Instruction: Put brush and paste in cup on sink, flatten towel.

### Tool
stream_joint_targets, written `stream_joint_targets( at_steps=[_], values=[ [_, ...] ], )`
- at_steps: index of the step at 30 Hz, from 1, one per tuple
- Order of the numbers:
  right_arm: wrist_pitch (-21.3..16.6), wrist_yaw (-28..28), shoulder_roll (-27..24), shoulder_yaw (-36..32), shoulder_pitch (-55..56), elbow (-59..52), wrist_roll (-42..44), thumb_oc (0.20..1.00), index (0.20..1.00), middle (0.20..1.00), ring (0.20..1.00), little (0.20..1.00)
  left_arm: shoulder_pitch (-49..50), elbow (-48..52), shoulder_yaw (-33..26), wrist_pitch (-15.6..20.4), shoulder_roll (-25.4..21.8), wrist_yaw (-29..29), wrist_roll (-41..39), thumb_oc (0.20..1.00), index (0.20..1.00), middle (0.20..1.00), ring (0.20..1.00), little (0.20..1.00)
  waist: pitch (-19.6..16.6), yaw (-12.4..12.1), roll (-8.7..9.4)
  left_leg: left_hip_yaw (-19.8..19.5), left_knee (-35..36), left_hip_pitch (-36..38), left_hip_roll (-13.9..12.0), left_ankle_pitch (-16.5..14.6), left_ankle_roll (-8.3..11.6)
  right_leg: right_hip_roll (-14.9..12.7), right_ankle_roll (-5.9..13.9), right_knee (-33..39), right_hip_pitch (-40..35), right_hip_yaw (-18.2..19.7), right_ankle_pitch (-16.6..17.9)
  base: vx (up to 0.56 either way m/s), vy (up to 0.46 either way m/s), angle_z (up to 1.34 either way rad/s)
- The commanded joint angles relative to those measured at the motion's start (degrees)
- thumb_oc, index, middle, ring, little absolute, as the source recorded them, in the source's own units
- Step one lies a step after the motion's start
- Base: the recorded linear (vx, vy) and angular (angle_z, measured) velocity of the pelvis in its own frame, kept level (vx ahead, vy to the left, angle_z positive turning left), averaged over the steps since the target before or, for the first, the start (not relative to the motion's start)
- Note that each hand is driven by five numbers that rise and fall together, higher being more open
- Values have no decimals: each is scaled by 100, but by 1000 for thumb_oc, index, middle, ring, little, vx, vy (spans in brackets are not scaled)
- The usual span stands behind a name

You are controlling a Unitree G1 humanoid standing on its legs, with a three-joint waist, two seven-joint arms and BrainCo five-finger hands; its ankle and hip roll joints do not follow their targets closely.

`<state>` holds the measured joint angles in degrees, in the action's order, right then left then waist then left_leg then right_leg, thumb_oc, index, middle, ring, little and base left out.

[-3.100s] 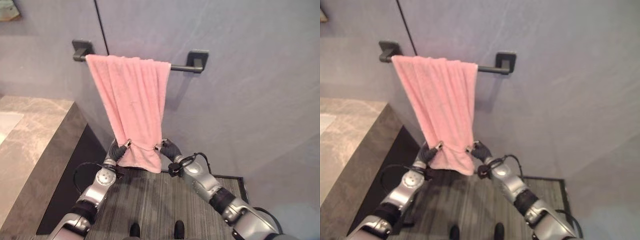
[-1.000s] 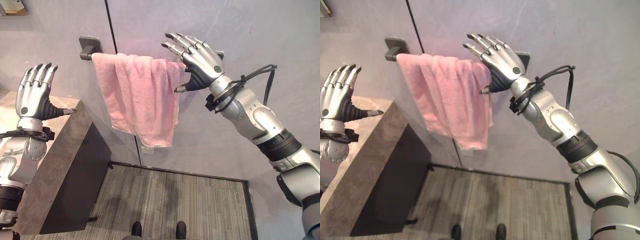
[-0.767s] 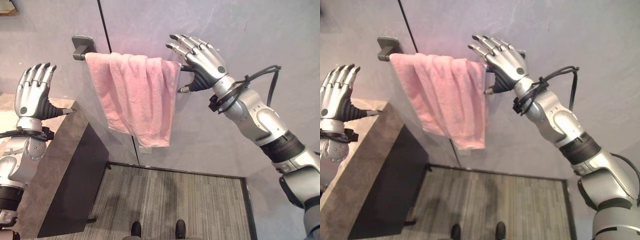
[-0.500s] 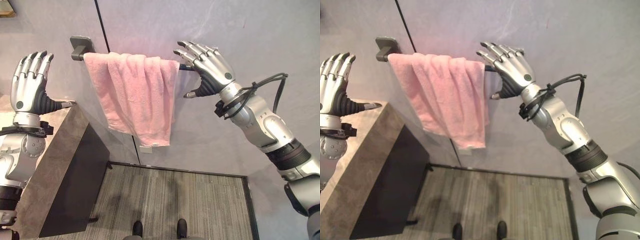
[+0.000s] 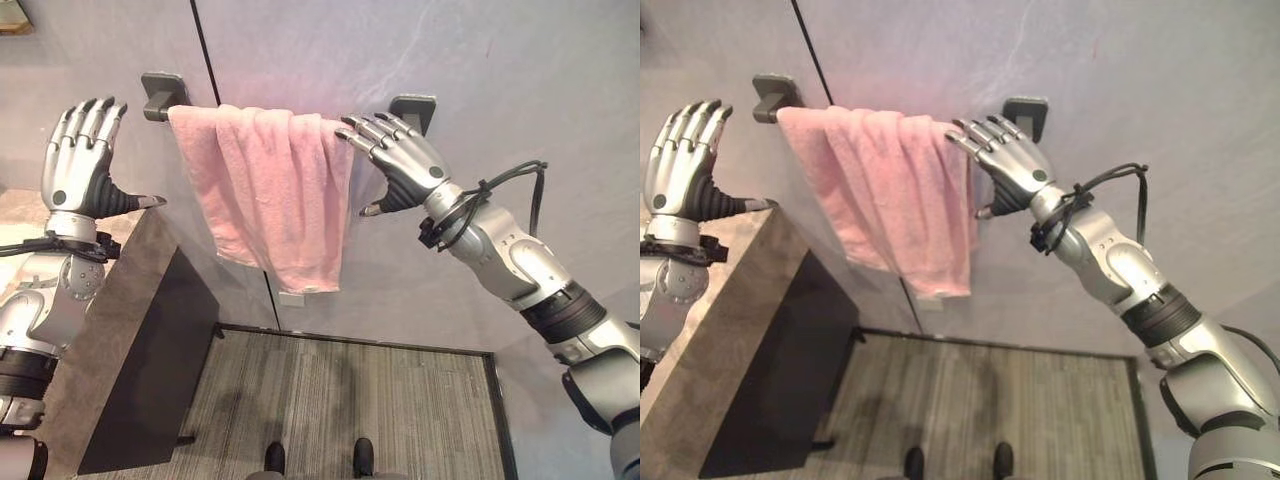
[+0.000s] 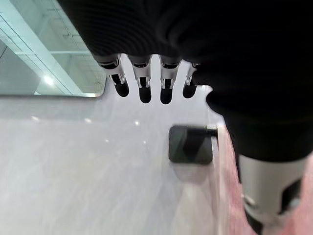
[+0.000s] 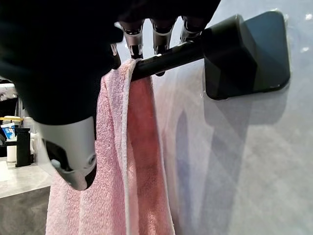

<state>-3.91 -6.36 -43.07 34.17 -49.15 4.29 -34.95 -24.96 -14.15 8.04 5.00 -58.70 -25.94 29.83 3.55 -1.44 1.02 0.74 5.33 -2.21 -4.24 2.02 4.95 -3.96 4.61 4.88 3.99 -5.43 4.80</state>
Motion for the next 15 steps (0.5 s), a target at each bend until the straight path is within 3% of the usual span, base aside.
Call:
stream_joint_targets(
  at_steps=[1, 15],
  values=[
    [-125, -74, -119, 387, -33, 162, -198, 1000, 1000, 1000, 1000, 1000, -467, -109, 105, 71, -501, -143, 37, 1000, 1000, 1000, 1000, 1000, -380, 62, 179, 328, -33, -154, -19, -32, 83, -697, 560, -25, 170, 425, 84, 0, 0, 0],
    [-439, 56, -694, 373, 480, -531, -279, 1000, 1000, 1000, 1000, 1000, -797, -45, 499, 121, -665, -152, 251, 1000, 1000, 1000, 1000, 1000, -397, 254, 115, 482, -33, -170, -19, -63, 89, -710, 609, -24, 279, 552, 125, 16, 5, -6]
  ],
)
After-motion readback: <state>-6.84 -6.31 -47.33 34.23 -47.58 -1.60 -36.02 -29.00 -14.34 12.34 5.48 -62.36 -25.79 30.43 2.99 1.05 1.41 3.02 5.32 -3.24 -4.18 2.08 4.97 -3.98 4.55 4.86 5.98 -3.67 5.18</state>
